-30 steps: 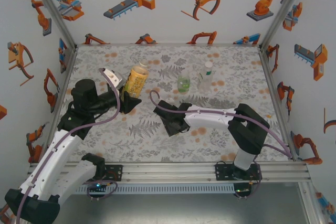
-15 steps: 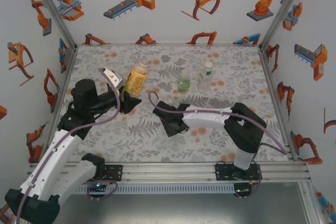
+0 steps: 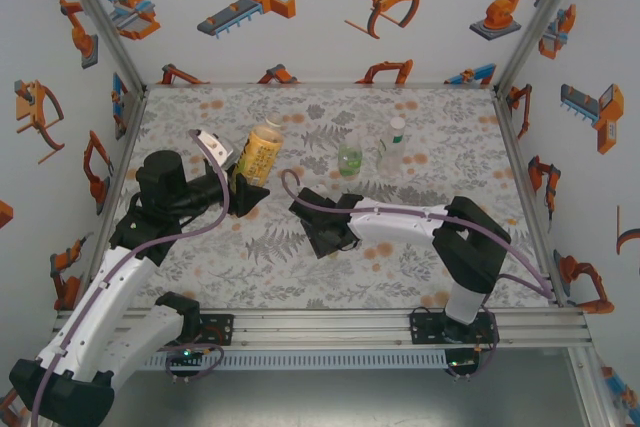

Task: Screw on the bottle caps

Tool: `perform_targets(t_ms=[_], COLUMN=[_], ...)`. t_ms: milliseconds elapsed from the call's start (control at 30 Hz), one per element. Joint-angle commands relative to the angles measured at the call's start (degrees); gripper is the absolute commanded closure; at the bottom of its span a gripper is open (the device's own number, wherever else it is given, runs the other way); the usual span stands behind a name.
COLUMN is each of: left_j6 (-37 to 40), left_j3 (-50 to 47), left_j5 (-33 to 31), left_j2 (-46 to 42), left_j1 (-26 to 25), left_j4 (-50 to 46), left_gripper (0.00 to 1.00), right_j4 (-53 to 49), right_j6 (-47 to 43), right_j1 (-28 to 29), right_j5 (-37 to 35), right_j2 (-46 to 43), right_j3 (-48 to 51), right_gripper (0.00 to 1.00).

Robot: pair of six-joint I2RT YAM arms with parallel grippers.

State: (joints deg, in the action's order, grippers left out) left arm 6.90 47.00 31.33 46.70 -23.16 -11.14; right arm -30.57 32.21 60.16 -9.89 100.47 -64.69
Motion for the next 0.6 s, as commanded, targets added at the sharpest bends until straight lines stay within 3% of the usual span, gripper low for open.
perform_targets(t_ms=[0, 567], left_j6=[-0.65, -0.64], left_j3=[0.20, 0.11], left_j5=[1.07, 1.01], left_j2=[-0.37, -0.59], left_j1=[0.33, 0.31], left_j4=[1.23, 1.14], left_gripper=[1.00, 1.00], right_j4=[-0.46, 0.44], right_j6=[-0.55, -0.25], right_j1=[0.36, 0.39], right_j5=[0.49, 0.84], right_j2=[-0.95, 1.08], right_j3=[-1.20, -0.09], right_gripper=[0.54, 0.54])
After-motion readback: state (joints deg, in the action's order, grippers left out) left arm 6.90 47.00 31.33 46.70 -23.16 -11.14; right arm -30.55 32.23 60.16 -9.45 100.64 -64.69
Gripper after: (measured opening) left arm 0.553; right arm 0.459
